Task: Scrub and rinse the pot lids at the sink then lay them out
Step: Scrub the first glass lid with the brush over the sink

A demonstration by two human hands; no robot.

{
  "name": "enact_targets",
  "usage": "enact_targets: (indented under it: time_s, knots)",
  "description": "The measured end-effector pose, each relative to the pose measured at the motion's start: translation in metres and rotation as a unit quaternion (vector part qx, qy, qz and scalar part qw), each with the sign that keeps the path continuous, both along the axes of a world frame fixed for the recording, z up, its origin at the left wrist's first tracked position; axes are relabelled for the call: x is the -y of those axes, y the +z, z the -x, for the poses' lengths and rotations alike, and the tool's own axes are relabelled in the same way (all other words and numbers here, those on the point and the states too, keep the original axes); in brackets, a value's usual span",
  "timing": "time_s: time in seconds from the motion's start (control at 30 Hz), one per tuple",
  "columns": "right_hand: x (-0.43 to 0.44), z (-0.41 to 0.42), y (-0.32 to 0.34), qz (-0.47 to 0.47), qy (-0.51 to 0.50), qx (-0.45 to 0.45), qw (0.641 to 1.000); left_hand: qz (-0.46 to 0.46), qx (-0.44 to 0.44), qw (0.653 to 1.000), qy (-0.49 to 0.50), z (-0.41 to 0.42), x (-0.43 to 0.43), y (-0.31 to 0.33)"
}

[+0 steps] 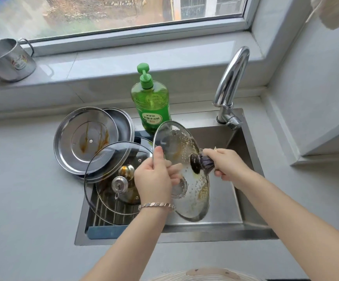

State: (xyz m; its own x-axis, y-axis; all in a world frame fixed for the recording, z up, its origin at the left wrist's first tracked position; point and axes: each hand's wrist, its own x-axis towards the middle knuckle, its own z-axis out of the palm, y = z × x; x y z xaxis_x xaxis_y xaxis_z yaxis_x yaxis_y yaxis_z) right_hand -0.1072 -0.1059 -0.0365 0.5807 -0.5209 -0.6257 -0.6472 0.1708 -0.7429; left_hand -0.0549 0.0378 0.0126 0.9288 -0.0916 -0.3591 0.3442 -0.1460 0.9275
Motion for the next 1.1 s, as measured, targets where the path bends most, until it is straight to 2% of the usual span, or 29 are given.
enact_targets:
  time_s: [0.03,0.07,0.13,0.2,0.27,0.37,0.43,0.5,0.57,0.67,0.7,0.77,0.83,0.9,1.0,1.03,1.1]
  knots:
    - [-0.002,0.004,-0.001,-0.019,-0.043,0.019,0.999,0.023,-0.036,0.998,0.037,-0.005,0.0,0.0]
    - [-0.004,0.008,-0.001,0.001,-0.064,0.027,0.998,0.049,-0.075,0.993,0.074,-0.009,0.0,-0.001]
    - [-0.009,0.015,-0.001,0.135,-0.039,-0.003,0.99,0.064,-0.133,0.982,0.122,-0.012,0.001,-0.005]
    - [-0.028,0.02,0.006,0.259,0.031,-0.027,0.965,0.064,-0.15,0.977,0.14,-0.008,0.005,-0.005]
    - [-0.059,0.016,0.012,0.363,0.114,0.019,0.925,0.042,-0.147,0.98,0.129,-0.002,0.011,-0.006]
    - [-0.074,0.006,0.011,0.506,0.113,0.107,0.849,-0.025,-0.153,0.983,0.094,0.005,0.012,-0.007]
    - [-0.056,0.001,0.01,0.576,0.094,0.085,0.808,0.005,-0.169,0.984,0.063,0.008,0.009,-0.008]
    - [-0.041,0.001,0.01,0.608,0.106,0.058,0.785,0.032,-0.155,0.987,0.022,0.01,0.008,-0.009]
    - [-0.043,0.008,0.01,0.61,0.146,0.052,0.777,0.037,-0.131,0.991,-0.007,0.011,0.006,-0.01]
    - [-0.054,0.027,0.018,0.529,0.247,0.091,0.807,0.036,-0.111,0.993,-0.01,0.009,0.005,-0.006]
    - [-0.054,0.035,0.022,0.492,0.291,0.114,0.812,0.039,-0.102,0.994,-0.01,0.007,0.004,-0.006]
    - [-0.052,0.046,0.028,0.445,0.362,0.176,0.8,0.017,-0.056,0.998,-0.022,0.004,0.001,-0.006]
    - [-0.048,0.045,0.031,0.392,0.387,0.231,0.802,-0.023,0.007,0.999,-0.037,0.0,-0.002,-0.005]
    - [-0.037,0.03,0.037,0.34,0.349,0.258,0.834,-0.022,0.032,0.997,-0.074,-0.001,-0.003,-0.004]
    - [-0.007,-0.002,0.046,0.307,0.197,0.232,0.902,0.04,-0.017,0.995,-0.095,0.001,0.001,0.002]
    - [-0.005,-0.008,0.049,0.305,0.168,0.224,0.91,0.047,-0.025,0.994,-0.1,0.002,0.002,0.004]
    - [-0.014,-0.009,0.054,0.299,0.192,0.248,0.901,0.042,-0.021,0.992,-0.113,0.004,0.001,0.006]
